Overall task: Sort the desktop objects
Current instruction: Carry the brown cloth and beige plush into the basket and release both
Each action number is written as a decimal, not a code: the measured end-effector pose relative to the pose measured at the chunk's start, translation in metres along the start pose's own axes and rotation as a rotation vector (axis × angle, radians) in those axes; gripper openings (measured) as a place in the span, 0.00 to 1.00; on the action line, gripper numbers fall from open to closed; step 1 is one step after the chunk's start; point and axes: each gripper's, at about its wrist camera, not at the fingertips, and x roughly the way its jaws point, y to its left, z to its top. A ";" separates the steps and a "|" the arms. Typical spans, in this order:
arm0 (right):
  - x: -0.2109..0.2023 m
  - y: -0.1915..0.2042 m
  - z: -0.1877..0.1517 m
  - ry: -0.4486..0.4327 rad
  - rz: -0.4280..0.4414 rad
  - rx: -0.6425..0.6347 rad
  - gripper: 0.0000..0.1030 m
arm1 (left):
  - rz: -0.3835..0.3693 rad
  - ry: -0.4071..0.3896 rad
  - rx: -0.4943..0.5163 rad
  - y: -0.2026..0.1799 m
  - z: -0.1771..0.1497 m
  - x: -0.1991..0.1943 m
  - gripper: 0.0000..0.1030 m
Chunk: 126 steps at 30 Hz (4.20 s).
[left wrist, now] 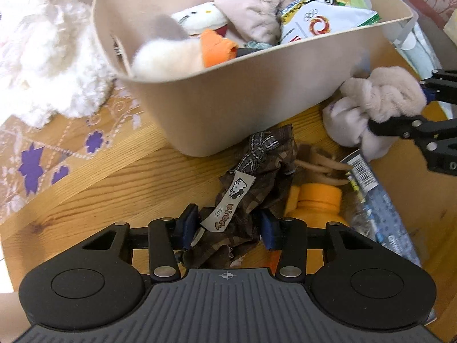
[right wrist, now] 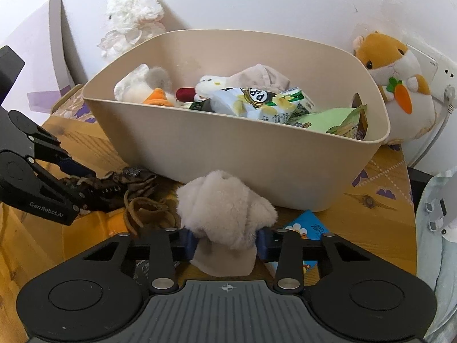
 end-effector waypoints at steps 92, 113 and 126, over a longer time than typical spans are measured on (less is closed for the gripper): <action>-0.139 -0.011 0.048 -0.290 0.035 -0.136 0.06 | 0.003 -0.346 -0.237 0.078 0.007 -0.145 0.44; -0.095 -0.022 0.123 -0.356 -0.072 -0.109 0.06 | -0.025 -0.403 -0.234 0.048 0.100 -0.135 0.44; -0.049 -0.009 0.105 -0.229 -0.069 -0.073 0.63 | -0.005 -0.276 -0.304 0.023 0.107 -0.094 0.68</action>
